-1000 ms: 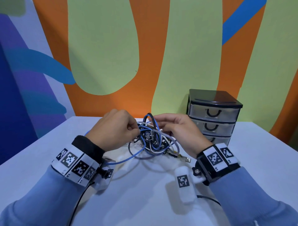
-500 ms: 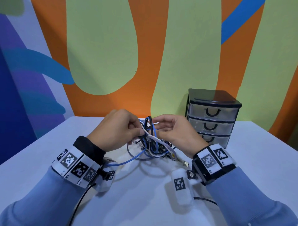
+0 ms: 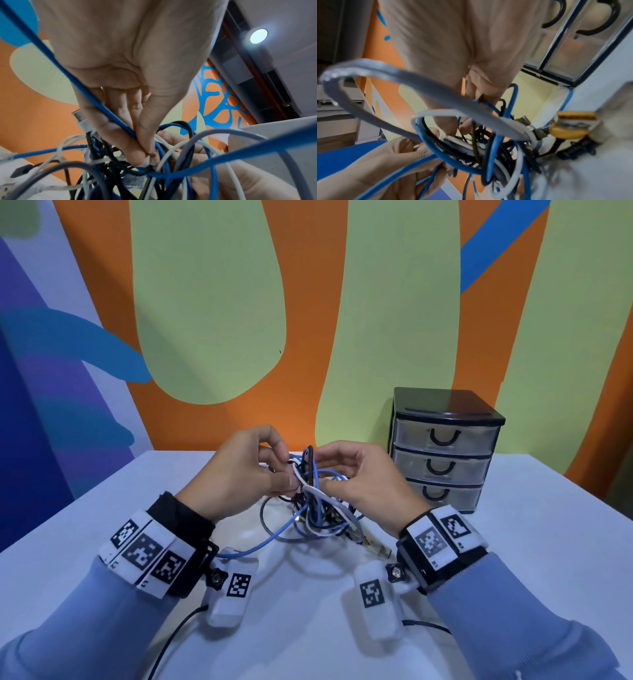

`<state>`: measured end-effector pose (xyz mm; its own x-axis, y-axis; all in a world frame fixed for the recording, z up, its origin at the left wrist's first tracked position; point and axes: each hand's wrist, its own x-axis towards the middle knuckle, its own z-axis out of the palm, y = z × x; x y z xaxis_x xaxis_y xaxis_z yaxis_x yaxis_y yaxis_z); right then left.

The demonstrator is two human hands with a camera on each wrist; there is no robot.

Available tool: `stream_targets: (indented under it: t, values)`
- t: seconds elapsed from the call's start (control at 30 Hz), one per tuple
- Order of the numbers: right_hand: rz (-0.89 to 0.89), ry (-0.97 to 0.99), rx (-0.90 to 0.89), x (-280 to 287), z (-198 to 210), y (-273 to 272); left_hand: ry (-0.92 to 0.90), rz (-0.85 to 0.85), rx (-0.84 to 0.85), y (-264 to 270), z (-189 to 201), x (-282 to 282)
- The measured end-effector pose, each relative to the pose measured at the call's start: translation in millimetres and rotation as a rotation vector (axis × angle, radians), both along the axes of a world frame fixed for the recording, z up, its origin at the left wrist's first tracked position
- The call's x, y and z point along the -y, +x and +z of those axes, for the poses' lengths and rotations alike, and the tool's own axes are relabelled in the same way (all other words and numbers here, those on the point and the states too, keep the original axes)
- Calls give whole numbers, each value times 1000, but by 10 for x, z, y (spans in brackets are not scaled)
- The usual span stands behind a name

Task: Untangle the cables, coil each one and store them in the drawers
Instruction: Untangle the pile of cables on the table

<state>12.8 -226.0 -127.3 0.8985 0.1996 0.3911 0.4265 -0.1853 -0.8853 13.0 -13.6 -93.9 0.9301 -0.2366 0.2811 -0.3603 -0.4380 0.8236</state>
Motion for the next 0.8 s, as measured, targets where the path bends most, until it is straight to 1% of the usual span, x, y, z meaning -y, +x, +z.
stream_targets:
  t: [0.03, 0.1, 0.17, 0.2, 0.27, 0.3, 0.33, 0.4, 0.43, 0.47, 0.53, 0.57, 0.67, 0.7, 0.73, 0.8]
  values:
    - [-33, -14, 3, 2, 9, -1, 10, 19, 10, 8, -3, -5]
    - [-155, -80, 36, 4, 5, 39, 44, 29, 20, 12, 3, -16]
    - [-268, -167, 83, -5, -21, 94, 100, -2, 42, 13, 9, -23]
    - [-285, -204, 110, -17, -26, 99, 137, -10, 77, 5, 25, -20]
    - [-254, -296, 198, -32, -22, 83, 184, -25, 160, -37, 71, 4]
    - [-223, -340, 241, -33, -12, 68, 178, -49, 182, -82, 95, 35]
    - [-193, -365, 265, -33, 0, 48, 173, -87, 182, -135, 115, 78]
    - [-176, -373, 280, -29, 13, 34, 260, -129, 209, -207, 113, 153]
    - [-196, -370, 281, -23, 15, 39, 328, -108, 236, -221, 97, 182]
    - [-231, -357, 288, -17, 16, 44, 374, -49, 261, -215, 84, 190]
    - [-334, -277, 329, 5, 40, 54, 399, 76, 275, -186, 108, 146]
    - [-390, -181, 343, 16, 65, 57, 404, 110, 246, -165, 127, 95]
    - [-477, 300, 306, 75, 185, 32, 510, 160, 84, -116, 191, -81]
    - [-456, 430, 272, 86, 221, 5, 545, 177, 56, -96, 191, -115]
    - [-405, 514, 241, 77, 250, -31, 575, 189, 48, -85, 181, -130]
    - [-262, 547, 199, 30, 305, -110, 585, 183, 67, -48, 135, -132]
